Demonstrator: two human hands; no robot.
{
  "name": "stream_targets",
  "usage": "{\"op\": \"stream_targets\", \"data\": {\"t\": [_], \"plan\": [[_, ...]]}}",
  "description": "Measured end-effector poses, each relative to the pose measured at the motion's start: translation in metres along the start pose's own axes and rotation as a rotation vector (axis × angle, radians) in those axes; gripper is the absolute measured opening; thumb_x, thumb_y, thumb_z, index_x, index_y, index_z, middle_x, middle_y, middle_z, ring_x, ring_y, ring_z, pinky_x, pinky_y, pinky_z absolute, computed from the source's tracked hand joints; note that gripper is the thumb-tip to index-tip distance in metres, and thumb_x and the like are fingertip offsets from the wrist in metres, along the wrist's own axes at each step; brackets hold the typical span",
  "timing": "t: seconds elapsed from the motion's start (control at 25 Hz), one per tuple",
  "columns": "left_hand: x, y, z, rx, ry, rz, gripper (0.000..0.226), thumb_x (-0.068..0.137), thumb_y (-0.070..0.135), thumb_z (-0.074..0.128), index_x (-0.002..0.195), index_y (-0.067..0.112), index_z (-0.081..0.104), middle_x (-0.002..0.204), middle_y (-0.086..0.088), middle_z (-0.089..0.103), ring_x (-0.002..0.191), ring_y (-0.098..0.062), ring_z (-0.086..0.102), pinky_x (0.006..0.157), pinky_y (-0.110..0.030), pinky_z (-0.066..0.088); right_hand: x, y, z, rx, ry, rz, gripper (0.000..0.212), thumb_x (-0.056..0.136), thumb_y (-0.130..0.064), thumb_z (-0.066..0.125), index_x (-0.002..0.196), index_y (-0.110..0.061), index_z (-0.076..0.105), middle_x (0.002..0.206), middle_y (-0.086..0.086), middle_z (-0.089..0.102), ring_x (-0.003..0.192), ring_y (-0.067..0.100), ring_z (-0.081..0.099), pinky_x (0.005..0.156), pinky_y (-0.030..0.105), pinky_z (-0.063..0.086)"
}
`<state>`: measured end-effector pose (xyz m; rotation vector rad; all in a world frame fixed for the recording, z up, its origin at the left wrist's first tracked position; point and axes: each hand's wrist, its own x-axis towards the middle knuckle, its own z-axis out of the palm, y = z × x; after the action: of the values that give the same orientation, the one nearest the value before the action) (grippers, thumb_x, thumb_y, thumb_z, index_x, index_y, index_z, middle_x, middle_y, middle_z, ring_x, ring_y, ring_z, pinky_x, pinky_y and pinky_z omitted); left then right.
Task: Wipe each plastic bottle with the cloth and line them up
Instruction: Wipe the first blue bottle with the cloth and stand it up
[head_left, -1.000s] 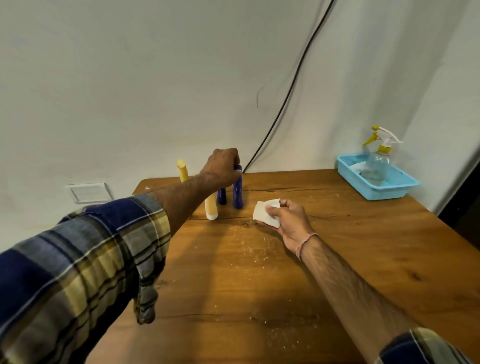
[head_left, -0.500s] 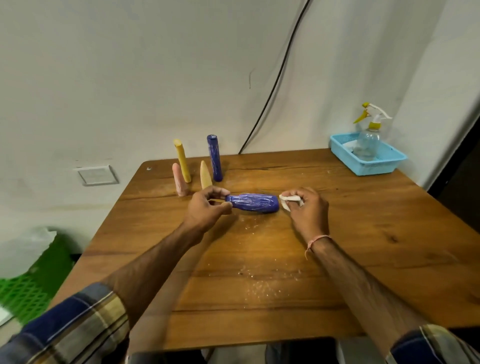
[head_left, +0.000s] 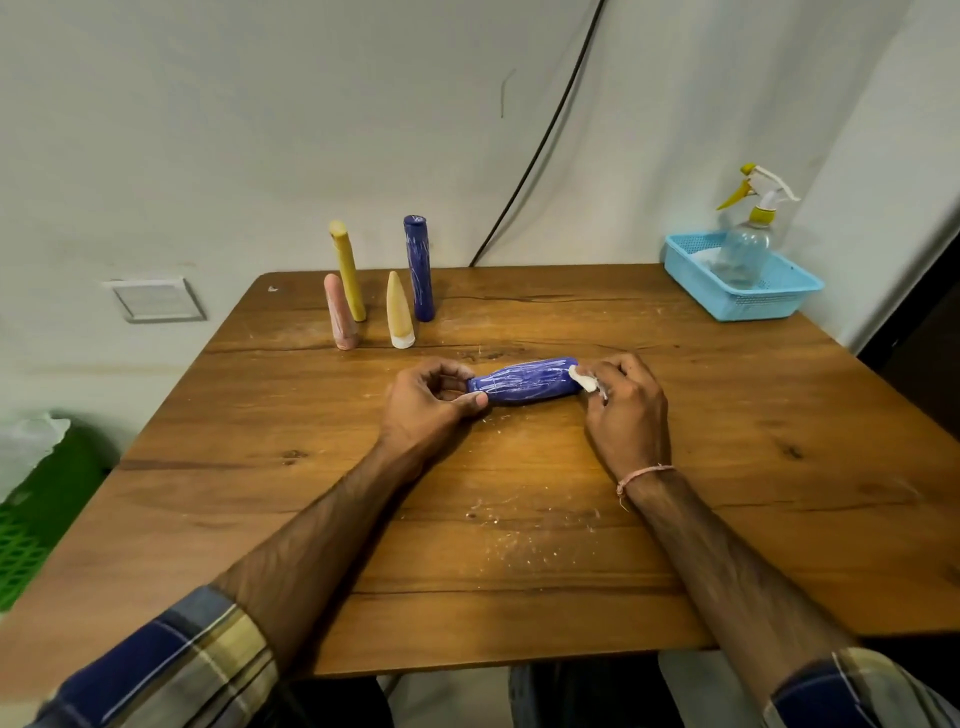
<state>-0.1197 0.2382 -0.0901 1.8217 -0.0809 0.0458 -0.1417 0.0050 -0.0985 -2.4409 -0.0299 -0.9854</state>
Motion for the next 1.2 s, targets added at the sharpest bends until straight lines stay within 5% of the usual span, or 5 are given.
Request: {"op": "stream_targets", "data": {"t": [0.48,0.64,0.8,0.96,1.2], "plan": [[0.01,-0.012,0.002,-0.023,-0.001,0.013,0.028,0.072,0.011,0.09,0.095,0.018,0.074,0.09,-0.001,0.078,0.084,-0.017,0.076,0.081,-0.044,0.064,0.006,0.001,0.002,-0.093,-0.028,0.0,0.043,0.075,0.019,0.058,0.102,-0.01,0.076,0.1,0.005,0.069,0.099,0.022,0.058,0.087,0.04,0.053],[0.008,-0.013,0.002,-0.031,0.007,0.03,0.029,0.07,0.012,0.091,0.093,0.02,0.075,0.09,-0.001,0.078,0.086,-0.02,0.076,0.082,-0.045,0.063,-0.01,-0.024,0.009,0.0,-0.185,-0.355,0.048,0.071,0.019,0.055,0.105,-0.008,0.075,0.101,0.006,0.068,0.099,0.022,0.058,0.088,0.031,0.05],[0.006,-0.01,0.002,0.005,-0.004,0.048,0.03,0.071,0.013,0.091,0.094,0.022,0.074,0.094,0.002,0.077,0.087,-0.017,0.075,0.082,-0.044,0.063,0.005,-0.004,0.0,-0.101,-0.051,0.027,0.042,0.08,0.016,0.058,0.108,-0.012,0.073,0.109,0.004,0.067,0.107,0.019,0.056,0.093,0.039,0.053],[0.003,-0.006,0.003,0.019,0.006,0.081,0.031,0.069,0.009,0.091,0.093,0.019,0.074,0.094,0.005,0.077,0.084,-0.015,0.075,0.081,-0.041,0.064,-0.013,-0.029,0.009,0.008,-0.207,-0.376,0.047,0.073,0.019,0.056,0.108,-0.007,0.073,0.106,0.006,0.068,0.104,0.022,0.058,0.093,0.031,0.049],[-0.003,0.001,0.002,0.072,-0.026,0.128,0.03,0.071,0.012,0.089,0.095,0.02,0.072,0.095,0.006,0.074,0.084,-0.011,0.072,0.078,-0.031,0.063,0.001,-0.012,0.001,-0.054,-0.06,-0.08,0.042,0.08,0.015,0.057,0.11,-0.01,0.072,0.109,0.005,0.067,0.107,0.019,0.057,0.093,0.036,0.053]]}}
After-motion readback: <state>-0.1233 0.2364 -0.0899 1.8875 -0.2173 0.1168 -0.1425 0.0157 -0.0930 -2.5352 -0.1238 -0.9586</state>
